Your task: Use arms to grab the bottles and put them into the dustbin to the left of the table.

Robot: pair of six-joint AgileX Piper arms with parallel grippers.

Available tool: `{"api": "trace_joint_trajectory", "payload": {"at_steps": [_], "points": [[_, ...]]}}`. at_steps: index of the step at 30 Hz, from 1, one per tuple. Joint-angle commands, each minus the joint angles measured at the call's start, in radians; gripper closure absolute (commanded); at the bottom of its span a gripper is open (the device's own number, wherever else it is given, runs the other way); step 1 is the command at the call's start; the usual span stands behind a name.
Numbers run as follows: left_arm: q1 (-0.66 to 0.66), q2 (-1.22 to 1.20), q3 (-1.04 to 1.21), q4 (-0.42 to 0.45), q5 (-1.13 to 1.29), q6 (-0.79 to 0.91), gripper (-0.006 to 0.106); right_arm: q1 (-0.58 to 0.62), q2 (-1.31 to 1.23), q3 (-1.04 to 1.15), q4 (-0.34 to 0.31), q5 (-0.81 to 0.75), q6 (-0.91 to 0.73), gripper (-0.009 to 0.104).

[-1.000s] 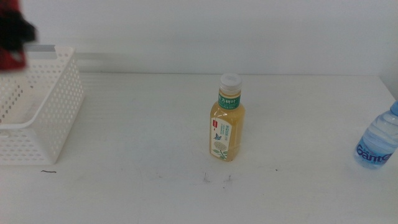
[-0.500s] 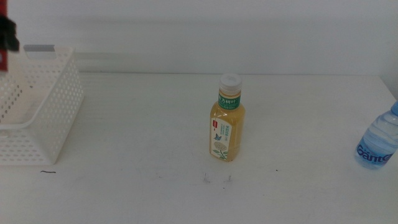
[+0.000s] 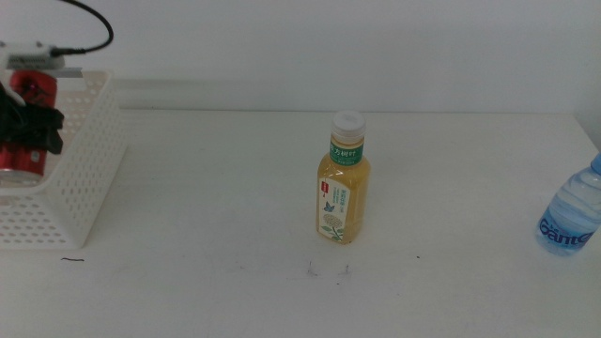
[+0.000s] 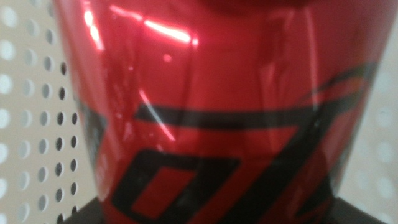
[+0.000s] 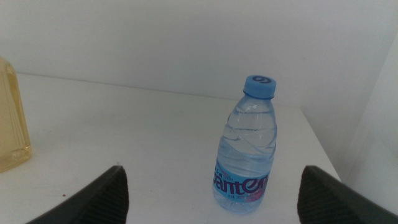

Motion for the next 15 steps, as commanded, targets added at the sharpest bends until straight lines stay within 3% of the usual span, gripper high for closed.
{"api": "trace_joint_trajectory", "payload": {"at_steps": [1, 4, 8, 15], "points": [[0.004, 0.004, -0.015, 0.008, -0.035, 0.004, 0.099, -0.006, -0.005, 0.004, -0.005, -0.009, -0.003, 0.008], [0.004, 0.033, -0.015, 0.010, -0.032, 0.004, 0.091, -0.006, -0.005, 0.004, -0.005, -0.009, -0.003, 0.008], [0.004, 0.058, -0.015, -0.008, -0.025, 0.004, 0.068, -0.006, -0.005, 0.004, -0.005, -0.009, -0.003, 0.008], [0.004, 0.035, -0.016, 0.008, 0.026, 0.008, 0.007, -0.006, -0.005, 0.004, -0.005, -0.009, -0.003, 0.008]]}}
